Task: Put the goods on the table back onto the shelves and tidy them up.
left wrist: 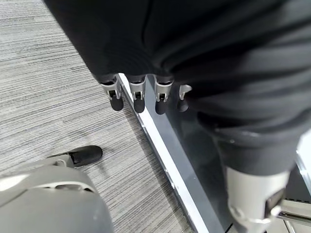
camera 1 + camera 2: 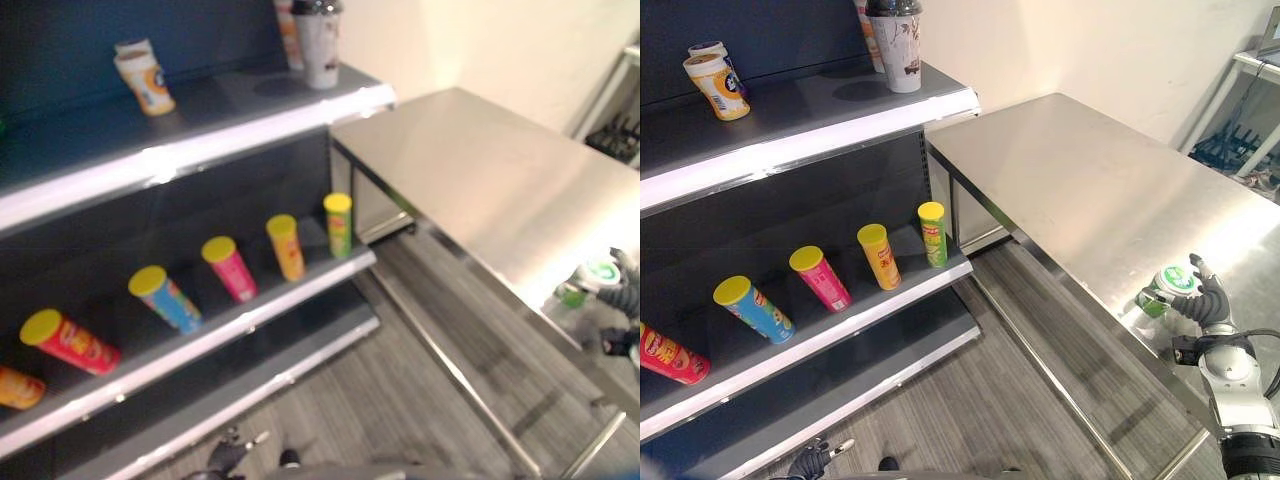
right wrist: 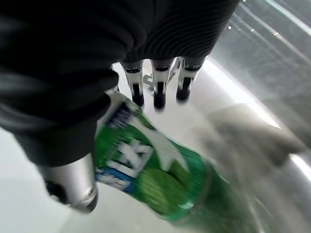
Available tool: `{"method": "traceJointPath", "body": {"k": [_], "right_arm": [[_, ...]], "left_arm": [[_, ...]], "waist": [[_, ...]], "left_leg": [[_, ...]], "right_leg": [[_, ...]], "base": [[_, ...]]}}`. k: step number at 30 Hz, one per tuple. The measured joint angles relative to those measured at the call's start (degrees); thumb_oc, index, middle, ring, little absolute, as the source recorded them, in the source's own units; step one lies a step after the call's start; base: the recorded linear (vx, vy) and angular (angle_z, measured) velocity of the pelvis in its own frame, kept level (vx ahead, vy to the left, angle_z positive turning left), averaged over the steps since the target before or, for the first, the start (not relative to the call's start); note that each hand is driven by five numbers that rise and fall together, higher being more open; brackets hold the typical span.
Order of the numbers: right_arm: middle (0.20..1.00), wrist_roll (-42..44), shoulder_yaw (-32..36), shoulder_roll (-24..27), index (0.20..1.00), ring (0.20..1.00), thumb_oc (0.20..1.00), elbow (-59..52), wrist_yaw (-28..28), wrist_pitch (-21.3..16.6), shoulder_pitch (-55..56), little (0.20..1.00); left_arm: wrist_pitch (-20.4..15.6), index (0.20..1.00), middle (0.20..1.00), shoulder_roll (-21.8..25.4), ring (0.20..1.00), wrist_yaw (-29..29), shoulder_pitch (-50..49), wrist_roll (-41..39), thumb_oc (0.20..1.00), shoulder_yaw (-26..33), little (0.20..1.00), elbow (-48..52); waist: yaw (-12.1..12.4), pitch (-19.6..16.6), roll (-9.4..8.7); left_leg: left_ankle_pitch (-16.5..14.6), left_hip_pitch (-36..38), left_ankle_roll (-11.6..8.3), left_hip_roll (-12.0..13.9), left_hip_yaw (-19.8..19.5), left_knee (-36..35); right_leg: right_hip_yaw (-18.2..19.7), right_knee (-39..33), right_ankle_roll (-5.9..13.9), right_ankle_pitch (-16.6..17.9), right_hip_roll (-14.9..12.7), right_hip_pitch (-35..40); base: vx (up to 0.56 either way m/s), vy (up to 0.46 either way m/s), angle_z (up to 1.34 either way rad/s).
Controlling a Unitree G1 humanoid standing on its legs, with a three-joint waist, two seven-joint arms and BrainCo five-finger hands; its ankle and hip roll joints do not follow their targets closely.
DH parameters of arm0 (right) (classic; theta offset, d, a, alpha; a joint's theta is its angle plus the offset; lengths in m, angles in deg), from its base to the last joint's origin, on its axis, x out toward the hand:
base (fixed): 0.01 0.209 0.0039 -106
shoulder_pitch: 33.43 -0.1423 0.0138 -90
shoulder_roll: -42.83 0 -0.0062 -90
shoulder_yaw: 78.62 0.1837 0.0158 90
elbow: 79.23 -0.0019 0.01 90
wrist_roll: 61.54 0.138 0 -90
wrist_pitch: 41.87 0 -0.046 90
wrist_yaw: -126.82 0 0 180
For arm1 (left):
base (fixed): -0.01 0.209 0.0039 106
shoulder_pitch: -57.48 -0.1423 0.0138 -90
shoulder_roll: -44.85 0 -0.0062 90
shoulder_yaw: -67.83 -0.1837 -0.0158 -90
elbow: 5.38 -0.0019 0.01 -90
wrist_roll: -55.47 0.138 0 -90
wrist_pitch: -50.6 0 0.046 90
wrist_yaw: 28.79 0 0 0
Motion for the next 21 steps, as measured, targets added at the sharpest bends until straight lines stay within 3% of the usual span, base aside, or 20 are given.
{"method": "traceJointPath", "body": {"k": [12,17,21], "right_arm": [[0.2,2.1,-1.6,0.1,0.2,0.2,0.2,0.9,-1.4,0.5,-2.0,0.2],[0.2,2.1,0.1,0.4,0.2,0.2,0.2,-7.9,-0.7,-0.2,-1.5,0.2],[0.2,2.1,5.2,0.4,0.2,0.2,0.2,-17.0,1.3,-1.6,-1.4,0.2]], "left_arm": [[0.0,1.0,1.0,0.2,1.0,0.0,0.0,-0.5,1.0,0.0,1.0,-0.6],[0.0,1.0,1.0,0.2,1.0,0.1,0.1,-0.5,1.0,0.2,1.0,-0.5],[0.0,1.0,1.0,0.2,1.0,0.7,0.0,-0.5,1.0,0.6,1.0,-0.4]], "waist": [[0.1,0.4,-0.25],[-0.2,0.9,0.31],[0.0,1.3,0.74]], "left_leg": [[0.4,-0.1,-0.44,0.7,-1.1,0.0],[0.4,-0.1,-0.56,1.0,-1.1,0.0],[0.5,-0.1,-0.73,1.3,-1.3,0.0]], "right_leg": [[-1.1,0.0,-0.55,-0.4,0.9,0.7],[-1.1,0.0,-0.6,-0.4,1.1,0.7],[-1.1,0.0,-0.85,-0.5,1.5,0.7]], "base": [[0.0,-0.005,0.05],[0.0,-0.007,0.0],[0.0,-0.046,0.01]]}}
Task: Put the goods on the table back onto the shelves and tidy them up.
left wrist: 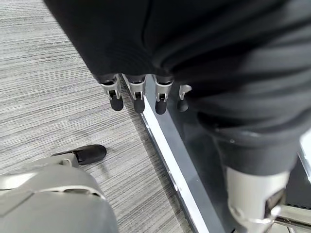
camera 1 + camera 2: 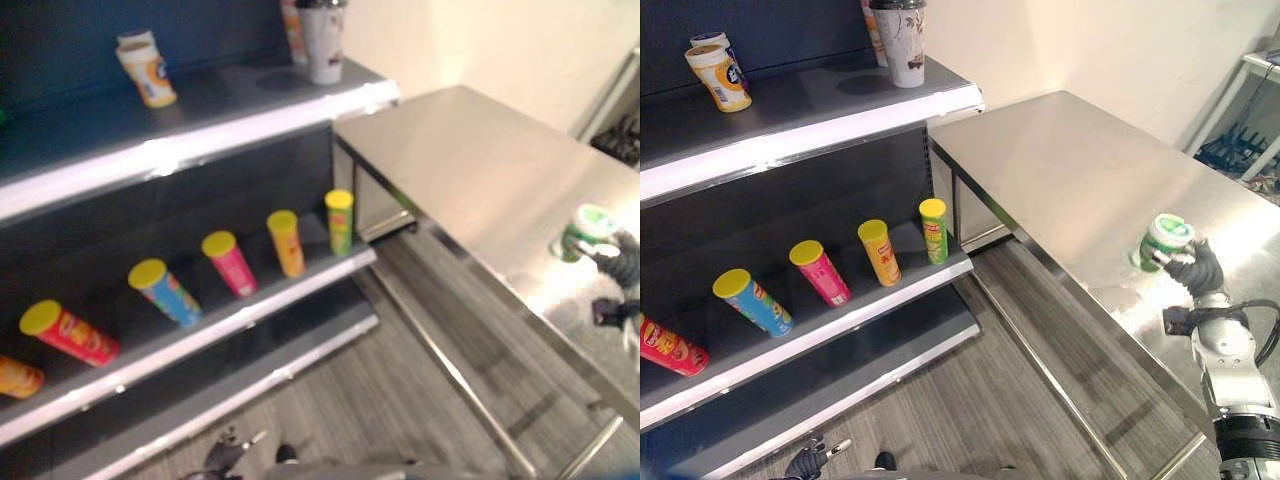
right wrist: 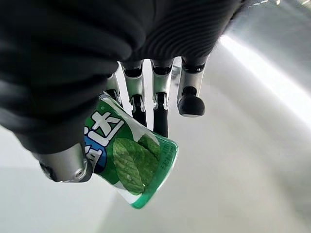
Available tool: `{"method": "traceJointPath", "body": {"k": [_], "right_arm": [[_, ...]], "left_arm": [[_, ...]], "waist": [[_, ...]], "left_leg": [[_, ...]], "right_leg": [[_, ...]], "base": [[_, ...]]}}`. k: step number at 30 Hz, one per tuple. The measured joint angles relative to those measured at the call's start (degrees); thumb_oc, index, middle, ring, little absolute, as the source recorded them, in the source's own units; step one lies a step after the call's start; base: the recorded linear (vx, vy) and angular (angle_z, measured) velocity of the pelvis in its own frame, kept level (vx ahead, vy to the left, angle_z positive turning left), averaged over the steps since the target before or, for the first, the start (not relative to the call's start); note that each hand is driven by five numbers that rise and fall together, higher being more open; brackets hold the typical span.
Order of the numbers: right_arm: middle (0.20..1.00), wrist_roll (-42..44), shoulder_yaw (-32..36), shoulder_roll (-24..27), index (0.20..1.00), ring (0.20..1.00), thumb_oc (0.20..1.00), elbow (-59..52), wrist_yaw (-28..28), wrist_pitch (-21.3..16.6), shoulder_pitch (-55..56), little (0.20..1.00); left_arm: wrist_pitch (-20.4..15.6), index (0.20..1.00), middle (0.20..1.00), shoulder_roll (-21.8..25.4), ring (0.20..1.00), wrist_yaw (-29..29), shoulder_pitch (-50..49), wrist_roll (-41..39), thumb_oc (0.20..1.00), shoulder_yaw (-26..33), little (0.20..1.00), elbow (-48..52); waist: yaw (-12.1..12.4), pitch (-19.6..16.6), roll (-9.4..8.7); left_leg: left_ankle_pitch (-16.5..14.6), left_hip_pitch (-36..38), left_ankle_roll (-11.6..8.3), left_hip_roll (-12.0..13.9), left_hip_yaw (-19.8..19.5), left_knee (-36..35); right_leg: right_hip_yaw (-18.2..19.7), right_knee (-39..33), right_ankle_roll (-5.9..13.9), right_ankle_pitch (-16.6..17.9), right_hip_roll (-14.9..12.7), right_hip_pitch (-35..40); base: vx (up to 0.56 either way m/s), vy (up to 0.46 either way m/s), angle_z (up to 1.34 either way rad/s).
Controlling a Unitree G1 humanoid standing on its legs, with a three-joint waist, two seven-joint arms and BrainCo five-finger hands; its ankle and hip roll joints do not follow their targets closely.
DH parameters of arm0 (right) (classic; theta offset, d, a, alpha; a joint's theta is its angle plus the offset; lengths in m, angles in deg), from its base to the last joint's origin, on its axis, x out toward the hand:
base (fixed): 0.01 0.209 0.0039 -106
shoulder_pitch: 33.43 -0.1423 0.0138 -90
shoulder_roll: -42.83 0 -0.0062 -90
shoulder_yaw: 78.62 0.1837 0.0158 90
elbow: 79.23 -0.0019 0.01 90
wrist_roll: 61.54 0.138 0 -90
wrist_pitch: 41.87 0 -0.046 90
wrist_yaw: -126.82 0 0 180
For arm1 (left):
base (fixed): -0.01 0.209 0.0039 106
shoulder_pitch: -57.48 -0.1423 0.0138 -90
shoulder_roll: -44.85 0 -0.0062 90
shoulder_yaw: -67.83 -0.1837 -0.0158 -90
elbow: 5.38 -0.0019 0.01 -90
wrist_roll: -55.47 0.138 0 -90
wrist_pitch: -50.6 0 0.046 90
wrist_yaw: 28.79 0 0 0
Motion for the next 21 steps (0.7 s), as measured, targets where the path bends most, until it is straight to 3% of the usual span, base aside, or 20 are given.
{"method": "traceJointPath", "body": {"k": [5,8,11,15,17,19,20,21], "right_arm": [[0.2,0.1,1.4,1.4,0.2,0.2,0.2,-9.0,2.3,-5.3,-6.0,0.2],[0.2,2.3,-1.8,1.8,0.2,0.2,0.2,-13.6,2.2,-7.1,-12.1,0.2],[0.2,4.0,-7.6,2.2,0.2,0.2,0.2,-15.3,1.1,-9.1,-20.2,0.2],[0.2,6.7,-11.9,4.2,0.2,0.2,0.2,-16.0,0.1,-9.8,-28.0,0.2],[0.2,6.8,-14.6,5.6,0.2,0.2,0.2,-16.2,-0.4,-9.7,-29.7,0.2],[0.2,6.8,-16.5,5.5,0.2,0.2,0.2,-16.1,-0.7,-9.1,-31.2,0.2],[0.2,6.7,-17.7,5.8,0.2,0.2,0.2,-16.1,-1.1,-9.1,-32.5,0.2],[0.2,6.8,-18.3,5.5,0.2,0.2,0.2,-16.2,-1.1,-9.1,-32.6,0.2]], "left_arm": [[-0.1,1.0,1.0,-0.3,1.0,0.4,0.0,0.0,1.0,0.0,1.0,0.2],[-0.2,1.0,1.0,-0.9,1.0,0.4,0.1,0.0,1.0,0.0,1.0,0.0],[-0.3,1.0,1.0,-1.1,1.0,0.4,0.2,0.0,1.0,-0.1,1.0,-0.1],[-0.4,1.0,1.0,-1.2,1.0,0.5,1.0,-0.1,1.0,-0.5,1.0,-1.2],[-0.2,1.0,1.0,-0.9,1.0,0.5,1.0,-0.1,1.0,-0.6,1.0,-2.4],[0.1,1.0,1.0,-0.8,1.0,0.3,0.5,-0.1,1.0,-0.7,1.0,-2.9],[0.1,1.0,1.0,-1.0,1.0,0.3,0.0,-0.1,1.0,-0.7,1.0,-3.0],[0.1,1.0,1.0,-0.7,1.0,0.3,0.5,-0.1,1.0,-0.6,1.0,-3.3]], "waist": [[0.4,0.2,0.39],[0.5,0.3,0.43],[3.2,0.5,0.26],[5.0,1.0,-0.36],[5.4,1.1,-1.94],[6.4,1.3,-3.11],[5.9,0.9,-2.44],[5.4,0.8,-3.1]], "left_leg": [[0.3,0.1,-0.48,0.4,-0.4,0.0],[0.7,0.2,-0.83,0.6,-1.1,0.1],[0.9,-0.3,-1.11,1.3,-2.0,0.7],[3.1,-3.8,-1.09,1.6,-2.8,0.8],[0.5,-4.3,2.4,3.9,8.8,2.3],[0.1,-4.2,2.57,4.5,13.2,5.6],[-0.1,-3.9,1.56,4.2,13.8,7.0],[0.1,-3.6,1.68,3.1,13.4,7.0]], "right_leg": [[-0.5,0.0,-0.33,-0.3,0.5,0.8],[-1.4,0.0,-0.44,-0.4,0.8,1.4],[-2.5,0.0,-0.95,-0.8,1.7,2.1],[-7.1,0.3,-1.93,-1.7,2.4,2.4],[-11.4,0.3,-2.48,-2.0,1.5,3.5],[-13.7,0.4,-1.91,-1.9,-0.3,5.2],[-14.4,0.4,-1.55,-2.1,-0.7,6.5],[-14.7,0.5,-1.37,-2.1,-1.2,7.1]], "base": [[0.0,-0.053,0.06],[-0.01,-0.046,0.16],[-0.06,-0.013,0.2],[-0.07,0.019,0.67],[0.05,0.111,0.81],[0.07,0.171,0.54],[0.05,0.181,0.6],[0.03,0.212,0.59]]}}
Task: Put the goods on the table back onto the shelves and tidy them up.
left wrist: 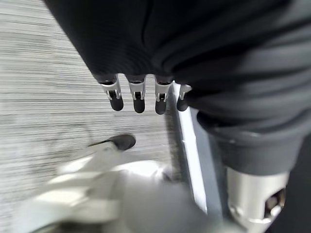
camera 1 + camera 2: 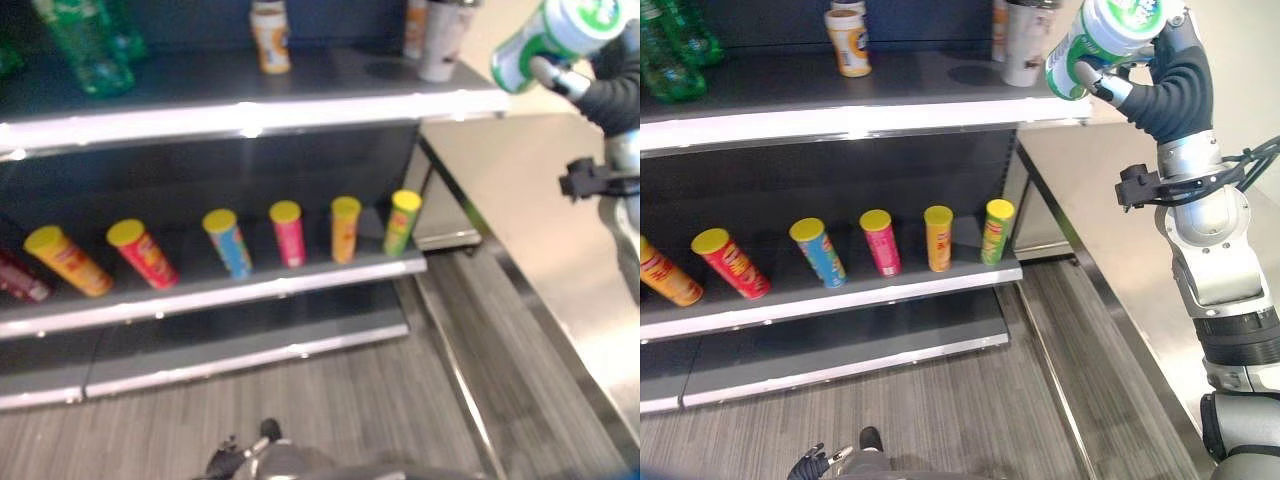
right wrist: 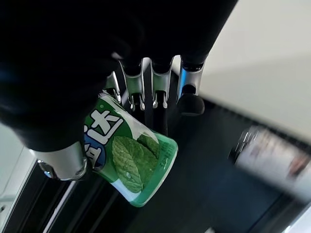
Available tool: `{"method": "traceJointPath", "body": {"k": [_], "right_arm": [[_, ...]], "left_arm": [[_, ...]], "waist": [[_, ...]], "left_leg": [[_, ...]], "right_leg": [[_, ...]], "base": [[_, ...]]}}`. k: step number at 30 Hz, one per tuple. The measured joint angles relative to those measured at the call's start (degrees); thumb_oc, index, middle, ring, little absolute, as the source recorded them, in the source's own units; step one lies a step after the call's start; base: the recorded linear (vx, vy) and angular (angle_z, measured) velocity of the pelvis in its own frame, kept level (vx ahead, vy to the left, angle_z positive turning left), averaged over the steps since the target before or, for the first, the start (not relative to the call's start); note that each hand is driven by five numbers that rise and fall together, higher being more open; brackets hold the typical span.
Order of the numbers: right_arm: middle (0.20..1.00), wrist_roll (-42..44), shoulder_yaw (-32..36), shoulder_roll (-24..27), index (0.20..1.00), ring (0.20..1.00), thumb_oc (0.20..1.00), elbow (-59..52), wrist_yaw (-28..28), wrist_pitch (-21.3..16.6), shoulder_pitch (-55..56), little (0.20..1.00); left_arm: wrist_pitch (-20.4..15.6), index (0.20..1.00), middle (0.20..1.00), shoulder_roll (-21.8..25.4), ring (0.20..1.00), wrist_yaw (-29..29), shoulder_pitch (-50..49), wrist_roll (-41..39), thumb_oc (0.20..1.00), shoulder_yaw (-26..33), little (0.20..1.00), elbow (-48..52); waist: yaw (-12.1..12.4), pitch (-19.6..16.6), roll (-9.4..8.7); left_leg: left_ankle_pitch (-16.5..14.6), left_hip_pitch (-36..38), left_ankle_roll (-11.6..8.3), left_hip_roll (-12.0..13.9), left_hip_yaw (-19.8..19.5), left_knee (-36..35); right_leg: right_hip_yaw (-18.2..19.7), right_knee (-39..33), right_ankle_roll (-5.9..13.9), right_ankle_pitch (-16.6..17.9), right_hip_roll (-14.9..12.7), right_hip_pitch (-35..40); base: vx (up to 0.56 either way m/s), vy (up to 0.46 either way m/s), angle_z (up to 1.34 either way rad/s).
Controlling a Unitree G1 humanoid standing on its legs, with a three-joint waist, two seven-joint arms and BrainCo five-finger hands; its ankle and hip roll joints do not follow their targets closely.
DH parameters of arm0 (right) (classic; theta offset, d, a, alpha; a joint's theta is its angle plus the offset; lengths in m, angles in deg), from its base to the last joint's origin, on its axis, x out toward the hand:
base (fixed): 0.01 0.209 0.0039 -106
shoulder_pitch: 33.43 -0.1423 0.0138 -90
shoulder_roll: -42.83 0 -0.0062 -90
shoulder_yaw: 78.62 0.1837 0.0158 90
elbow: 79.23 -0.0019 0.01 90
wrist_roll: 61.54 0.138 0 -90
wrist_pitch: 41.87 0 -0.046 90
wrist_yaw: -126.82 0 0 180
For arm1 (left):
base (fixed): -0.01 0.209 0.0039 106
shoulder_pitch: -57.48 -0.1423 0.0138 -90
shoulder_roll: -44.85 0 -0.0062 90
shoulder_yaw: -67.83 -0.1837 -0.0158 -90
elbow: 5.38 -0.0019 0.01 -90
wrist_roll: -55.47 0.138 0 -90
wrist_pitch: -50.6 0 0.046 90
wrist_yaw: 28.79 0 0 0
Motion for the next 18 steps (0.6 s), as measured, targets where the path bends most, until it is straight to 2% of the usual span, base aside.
{"method": "traceJointPath", "body": {"k": [4,8,10,12,13,14,15,16,18], "right_arm": [[0.2,0.0,-4.6,-0.5,0.2,0.2,0.2,6.3,-1.4,0.4,-5.8,0.2],[0.2,0.1,-6.9,-2.7,0.2,0.2,0.2,14.5,-1.2,1.7,-10.3,0.2],[0.2,0.5,-9.0,-3.0,0.2,0.2,0.2,19.7,-1.2,2.7,-12.8,0.2],[0.2,2.9,-10.5,-2.7,0.2,0.2,0.2,25.2,-0.9,4.1,-13.5,0.2],[0.2,3.7,-11.1,-2.6,0.2,0.2,0.2,26.0,-1.0,4.8,-13.5,0.2],[0.2,4.5,-11.2,-2.5,0.2,0.2,0.2,26.0,-1.1,5.0,-13.5,0.2],[0.2,4.5,-11.6,-2.3,0.2,0.2,0.2,27.5,-1.4,5.0,-14.5,0.2],[0.2,4.6,-11.7,-2.4,0.2,0.2,0.2,28.2,-1.4,5.1,-14.8,0.2],[0.2,5.2,-13.1,-2.5,0.2,0.2,0.2,31.3,-1.6,5.1,-16.3,0.2]], "left_arm": [[-0.2,1.0,1.0,1.9,1.0,-0.1,1.5,0.1,1.0,-0.2,1.0,0.0],[-0.1,1.0,1.0,3.1,1.0,0.0,2.0,0.1,1.0,-1.0,1.0,-0.5],[-0.1,1.0,1.0,3.1,1.0,0.0,2.5,0.1,1.0,-2.6,1.0,-0.9],[-0.2,1.0,1.0,2.7,1.0,-0.1,3.4,0.1,1.0,-5.9,1.0,-1.6],[-0.2,1.0,1.0,2.9,1.0,-0.1,3.5,0.1,1.0,-6.2,1.0,-1.2],[-0.2,1.0,1.0,3.4,1.0,0.0,3.9,0.1,1.0,-6.8,1.0,-1.1],[-0.1,1.0,1.0,4.0,1.0,0.0,5.3,0.1,1.0,-6.8,1.0,-1.3],[-0.2,1.0,1.0,4.1,1.0,0.0,5.4,0.1,1.0,-6.8,1.0,-1.2],[-0.6,1.0,1.0,4.6,1.0,-0.2,6.2,0.0,1.0,-6.8,1.0,-1.1]], "waist": [[0.9,-0.7,-1.45],[2.0,-1.8,-1.16],[2.5,-2.2,-0.51],[1.8,-2.7,1.42],[1.6,-2.8,1.9],[1.5,-2.7,2.06],[0.9,-2.7,2.18],[0.9,-2.7,2.14],[1.0,-2.9,1.49]], "left_leg": [[-1.0,-0.6,1.98,-4.3,-3.1,-0.1],[-1.9,-1.0,3.7,-7.2,-5.0,-0.6],[-1.6,-0.6,4.51,-9.2,-5.5,-2.1],[-1.8,0.7,6.36,-10.4,-7.2,-3.6],[-1.9,1.6,7.69,-10.7,-8.7,-5.1],[-1.5,1.7,8.25,-10.9,-9.8,-5.9],[-1.1,1.3,8.65,-10.7,-11.0,-6.7],[-0.9,1.3,8.68,-10.8,-11.3,-7.0],[-0.9,1.3,8.37,-11.3,-12.0,-7.1]], "right_leg": [[-1.0,4.4,-0.18,0.4,-4.2,-0.1],[-1.0,8.5,0.11,0.7,-7.1,-1.0],[-1.3,10.7,0.07,0.9,-9.1,-1.3],[-0.5,21.2,0.11,0.9,-12.6,-4.5],[2.2,25.2,0.92,-0.7,-13.5,-6.4],[5.3,25.1,1.92,-3.6,-12.5,-7.8],[12.1,20.2,3.17,-5.6,-9.4,-9.8],[13.6,17.6,3.71,-5.8,-8.4,-10.4],[15.8,5.7,3.72,-3.1,-6.4,-11.3]], "base": [[0.02,0.233,0.55],[0.05,0.28,0.37],[0.06,0.253,0.32],[-0.02,0.094,0.55],[-0.01,0.077,0.48],[0.01,0.022,0.55],[0.06,-0.027,0.46],[0.05,-0.031,0.42],[0.04,-0.067,0.28]]}}
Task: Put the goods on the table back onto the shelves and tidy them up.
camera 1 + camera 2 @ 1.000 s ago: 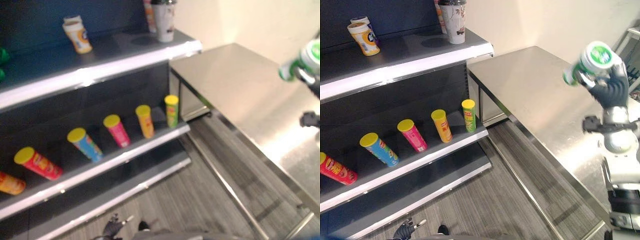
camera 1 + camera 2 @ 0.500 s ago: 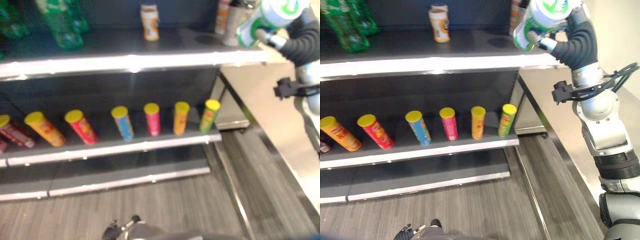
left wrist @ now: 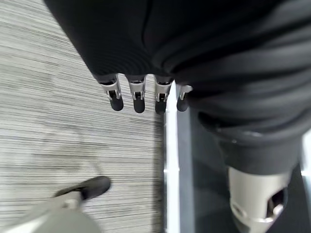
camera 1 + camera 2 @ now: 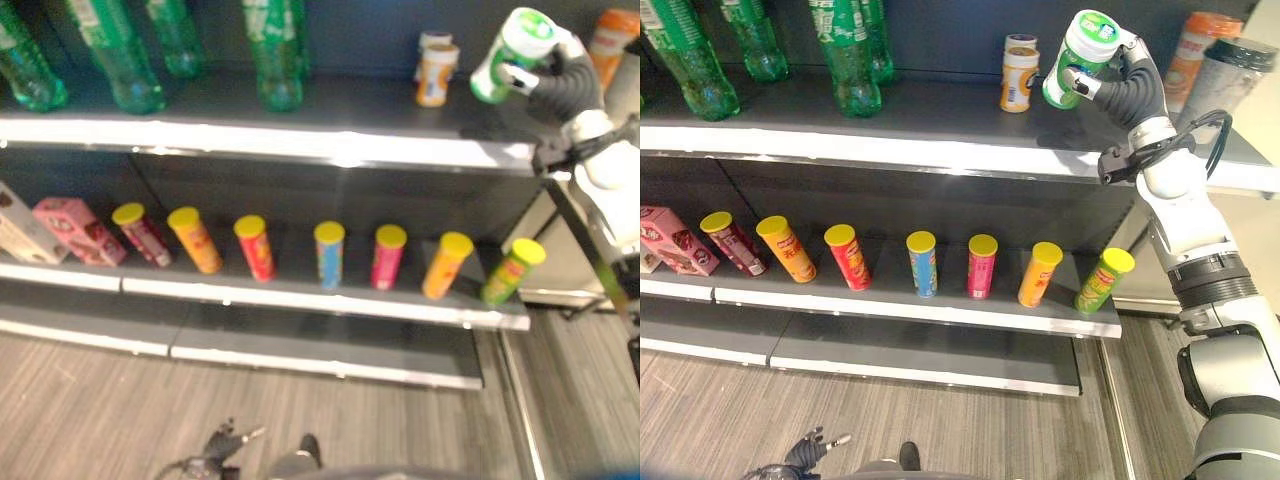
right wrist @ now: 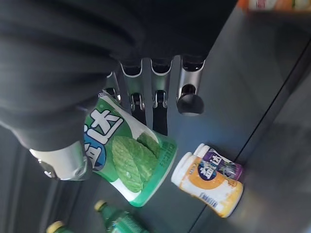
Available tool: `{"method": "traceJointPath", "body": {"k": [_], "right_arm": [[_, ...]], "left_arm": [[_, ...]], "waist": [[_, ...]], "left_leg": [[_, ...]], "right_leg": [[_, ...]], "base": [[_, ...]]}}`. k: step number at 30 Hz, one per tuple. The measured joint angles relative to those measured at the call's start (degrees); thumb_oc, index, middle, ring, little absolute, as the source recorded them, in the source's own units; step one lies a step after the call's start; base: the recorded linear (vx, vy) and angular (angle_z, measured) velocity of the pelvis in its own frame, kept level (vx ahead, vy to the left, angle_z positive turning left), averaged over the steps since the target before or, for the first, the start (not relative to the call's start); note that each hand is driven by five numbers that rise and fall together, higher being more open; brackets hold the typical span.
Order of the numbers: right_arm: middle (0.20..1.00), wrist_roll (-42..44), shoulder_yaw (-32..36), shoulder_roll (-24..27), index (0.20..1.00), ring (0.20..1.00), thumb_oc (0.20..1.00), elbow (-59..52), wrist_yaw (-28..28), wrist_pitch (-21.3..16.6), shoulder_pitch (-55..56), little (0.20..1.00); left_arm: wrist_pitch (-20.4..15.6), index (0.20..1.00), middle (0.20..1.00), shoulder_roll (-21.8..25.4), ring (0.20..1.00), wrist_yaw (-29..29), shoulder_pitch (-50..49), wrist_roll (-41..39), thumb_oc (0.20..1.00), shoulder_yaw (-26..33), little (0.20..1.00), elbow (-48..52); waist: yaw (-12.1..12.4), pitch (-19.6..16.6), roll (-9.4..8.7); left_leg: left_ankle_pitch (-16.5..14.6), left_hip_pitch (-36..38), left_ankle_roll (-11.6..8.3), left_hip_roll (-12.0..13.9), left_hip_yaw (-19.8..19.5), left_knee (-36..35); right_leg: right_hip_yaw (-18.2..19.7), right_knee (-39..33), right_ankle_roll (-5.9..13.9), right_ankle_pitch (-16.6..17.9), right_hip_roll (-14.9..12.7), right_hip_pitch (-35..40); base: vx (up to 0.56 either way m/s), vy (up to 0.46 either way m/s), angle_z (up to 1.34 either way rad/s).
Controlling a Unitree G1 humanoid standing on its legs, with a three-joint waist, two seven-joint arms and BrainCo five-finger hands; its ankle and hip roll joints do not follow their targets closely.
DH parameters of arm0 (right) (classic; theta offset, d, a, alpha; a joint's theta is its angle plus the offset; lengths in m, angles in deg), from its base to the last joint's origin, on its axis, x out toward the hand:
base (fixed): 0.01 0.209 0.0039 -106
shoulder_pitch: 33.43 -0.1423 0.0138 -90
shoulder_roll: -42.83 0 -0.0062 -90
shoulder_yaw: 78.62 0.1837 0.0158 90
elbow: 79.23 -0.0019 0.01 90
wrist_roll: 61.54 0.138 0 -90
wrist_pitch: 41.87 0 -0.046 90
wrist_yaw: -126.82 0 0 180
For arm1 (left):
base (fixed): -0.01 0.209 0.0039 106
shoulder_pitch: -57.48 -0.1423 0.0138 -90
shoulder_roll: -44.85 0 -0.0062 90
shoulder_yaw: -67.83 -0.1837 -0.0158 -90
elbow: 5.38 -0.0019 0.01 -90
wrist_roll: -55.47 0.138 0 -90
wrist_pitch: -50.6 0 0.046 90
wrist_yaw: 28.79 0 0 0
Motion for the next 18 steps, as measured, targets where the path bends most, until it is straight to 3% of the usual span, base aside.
{"method": "traceJointPath", "body": {"k": [2,3,7,18], "right_arm": [[0.2,1.6,-0.5,-0.4,0.2,0.2,0.2,2.7,-0.2,0.6,-0.2,0.2],[0.2,1.5,-0.7,-0.5,0.2,0.2,0.2,3.9,-0.4,1.3,-0.3,0.2],[0.2,1.5,-2.7,-1.0,0.2,0.2,0.2,6.4,-1.3,2.4,-2.1,0.2],[0.2,0.2,-5.6,-7.2,0.2,0.2,0.2,5.0,-3.4,3.7,-3.4,0.2]], "left_arm": [[-0.2,1.0,1.0,0.1,1.0,0.0,-0.1,0.0,1.0,0.2,1.0,-0.1],[-0.3,1.0,1.0,-0.1,1.0,0.0,-0.7,-0.1,1.0,0.1,1.0,0.1],[-0.2,1.0,1.0,-1.2,1.0,-0.1,-3.3,-0.1,1.0,0.2,1.0,0.7],[0.1,1.0,1.0,-2.6,1.0,0.0,-3.2,0.0,1.0,0.6,1.0,1.0]], "waist": [[-0.4,-0.2,-1.09],[-0.4,-0.7,-1.05],[0.7,-0.9,-0.73],[0.7,-1.0,-3.05]], "left_leg": [[-0.5,0.2,-1.25,-0.9,-1.6,-0.4],[-0.5,0.7,-2.05,-0.3,-1.4,-0.3],[0.8,0.7,-5.03,2.8,-1.5,0.0],[0.4,1.3,-6.29,3.7,-1.4,0.0]], "right_leg": [[0.9,-4.1,-0.09,5.6,0.7,0.9],[0.4,-5.6,-0.57,6.5,1.3,2.0],[-0.8,-5.9,-1.55,6.9,4.6,2.4],[-2.4,-6.0,-2.43,6.0,5.5,3.6]], "base": [[0.04,-0.077,0.49],[0.07,-0.079,0.31],[0.04,-0.075,0.03],[0.01,-0.022,0.03]]}}
